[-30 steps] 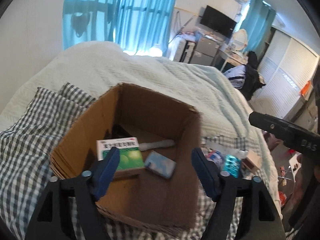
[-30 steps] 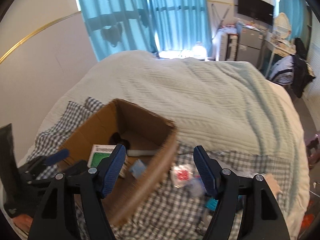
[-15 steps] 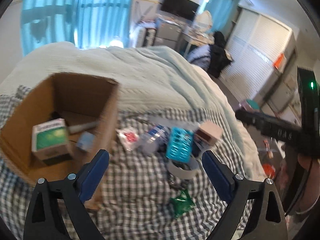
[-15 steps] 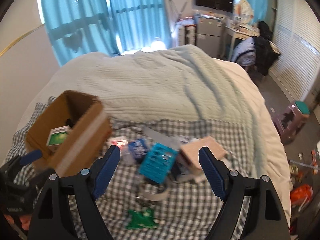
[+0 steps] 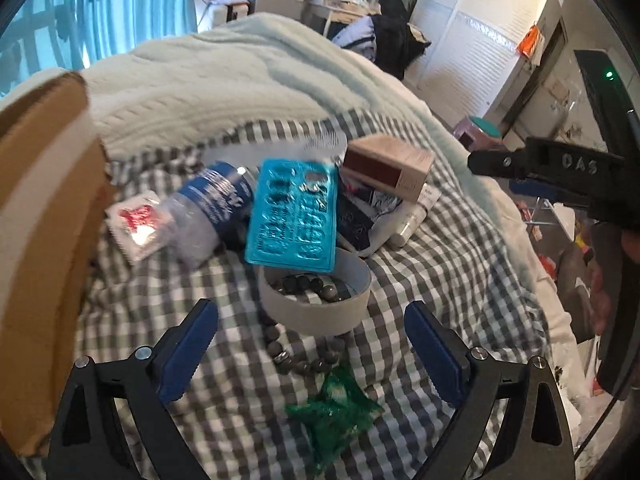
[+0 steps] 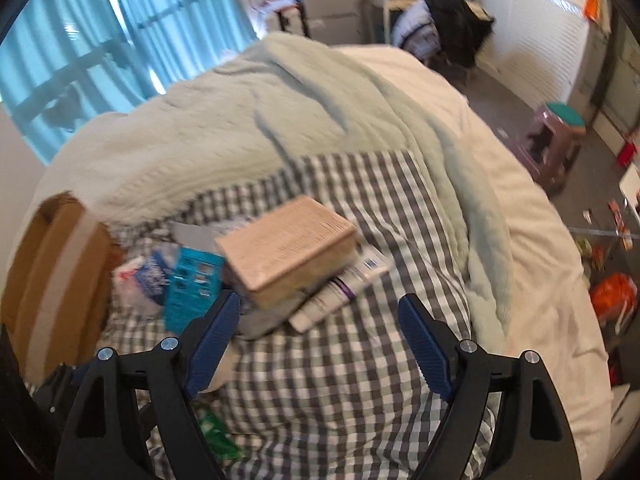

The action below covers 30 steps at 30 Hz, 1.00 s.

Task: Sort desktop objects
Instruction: 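Reach the left gripper to the tape roll while the right reaches the white tube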

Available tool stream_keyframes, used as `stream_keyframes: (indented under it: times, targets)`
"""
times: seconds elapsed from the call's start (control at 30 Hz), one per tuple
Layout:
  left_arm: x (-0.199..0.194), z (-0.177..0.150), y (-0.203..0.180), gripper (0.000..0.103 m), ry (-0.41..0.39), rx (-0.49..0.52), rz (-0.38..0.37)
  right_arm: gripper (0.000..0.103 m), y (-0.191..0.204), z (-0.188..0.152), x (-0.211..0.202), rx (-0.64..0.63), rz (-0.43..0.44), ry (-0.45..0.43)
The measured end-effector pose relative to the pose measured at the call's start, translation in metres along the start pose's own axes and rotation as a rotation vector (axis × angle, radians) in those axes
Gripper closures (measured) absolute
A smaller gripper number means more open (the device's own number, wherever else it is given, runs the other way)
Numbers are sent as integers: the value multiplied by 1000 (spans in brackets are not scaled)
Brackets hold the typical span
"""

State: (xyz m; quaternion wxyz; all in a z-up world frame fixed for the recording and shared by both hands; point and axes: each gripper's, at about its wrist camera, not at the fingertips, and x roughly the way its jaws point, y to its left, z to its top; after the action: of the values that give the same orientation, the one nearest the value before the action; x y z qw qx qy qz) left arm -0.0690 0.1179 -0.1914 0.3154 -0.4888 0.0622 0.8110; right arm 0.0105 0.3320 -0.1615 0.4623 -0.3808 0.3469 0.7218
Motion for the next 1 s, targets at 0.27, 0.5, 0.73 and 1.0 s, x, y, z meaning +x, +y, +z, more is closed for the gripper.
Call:
stream_keyframes:
  times: [0.27, 0.5, 0.73, 1.0]
  targets:
    - [48, -1, 6, 6, 62, -1, 16, 37, -21, -1, 67, 61, -5, 126]
    - [63, 3, 18, 6, 81, -35, -35, 39, -18, 6, 94, 19, -25, 138]
    - [69, 6, 13, 17, 80, 8, -52, 39, -18, 12, 112, 85, 25, 173]
    - [52, 11, 20, 17, 76, -12, -60, 51, -20, 5, 122, 88, 56, 191]
